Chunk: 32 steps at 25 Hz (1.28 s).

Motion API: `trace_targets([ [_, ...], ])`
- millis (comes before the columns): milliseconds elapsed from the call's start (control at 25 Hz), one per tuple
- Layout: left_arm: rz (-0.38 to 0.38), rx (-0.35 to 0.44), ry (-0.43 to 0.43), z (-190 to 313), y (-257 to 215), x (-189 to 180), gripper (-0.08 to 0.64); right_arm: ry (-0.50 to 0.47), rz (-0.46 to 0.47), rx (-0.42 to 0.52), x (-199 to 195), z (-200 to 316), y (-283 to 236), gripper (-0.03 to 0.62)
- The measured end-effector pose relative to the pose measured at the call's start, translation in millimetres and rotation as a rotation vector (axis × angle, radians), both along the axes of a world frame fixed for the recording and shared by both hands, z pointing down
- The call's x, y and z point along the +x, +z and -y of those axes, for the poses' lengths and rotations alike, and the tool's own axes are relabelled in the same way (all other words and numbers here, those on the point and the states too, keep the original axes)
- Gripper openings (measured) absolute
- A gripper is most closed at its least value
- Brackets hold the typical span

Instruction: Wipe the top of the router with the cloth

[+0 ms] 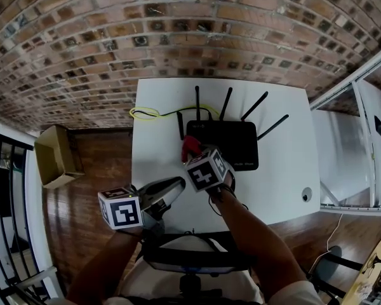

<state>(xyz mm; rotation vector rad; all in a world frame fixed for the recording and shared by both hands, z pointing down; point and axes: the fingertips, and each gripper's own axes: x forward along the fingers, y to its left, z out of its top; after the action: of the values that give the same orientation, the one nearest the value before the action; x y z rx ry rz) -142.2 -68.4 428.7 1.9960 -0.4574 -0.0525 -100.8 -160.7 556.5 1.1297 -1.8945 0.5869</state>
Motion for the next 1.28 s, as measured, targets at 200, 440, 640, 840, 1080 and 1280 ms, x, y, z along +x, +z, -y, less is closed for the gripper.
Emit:
trace_targets([
  [200, -0.015, -0.008, 0.015, -0.7, -1.4, 9.0, 0.043, 0.017, -0.015, -0.008, 18.8, -5.6, -1.3, 0.126],
  [440, -0.017, -0.037, 0.074, -11.0, 7.0, 21.0, 0.043, 0.074, -0.034, -0.005, 55.3, -6.4, 2.5, 0.126],
  [640, 0.001, -0.034, 0.125, -32.1, 6.1, 36.1, 0.043, 0.136, -0.035, 0.004, 91.2, -11.1, 0.6, 0.126],
  [840, -0.005, -0.013, 0.074, -39.7, -3.4, 44.7, 0.044, 0.198, -0.023, 0.023, 129.4, -20.0, -2.7, 0.126],
  [1080, -0.004, -0.008, 0.029, -49.7, -7.6, 66.4, 0.043, 0.250, -0.046, -0.006, 193.1, -31.8, 7.3, 0.126],
  [1280, 0.007, -0.012, 0.013, -61.5, -10.3, 84.3, 0.043, 0.267, -0.060, -0.007, 230.5, -42.5, 7.0, 0.126],
])
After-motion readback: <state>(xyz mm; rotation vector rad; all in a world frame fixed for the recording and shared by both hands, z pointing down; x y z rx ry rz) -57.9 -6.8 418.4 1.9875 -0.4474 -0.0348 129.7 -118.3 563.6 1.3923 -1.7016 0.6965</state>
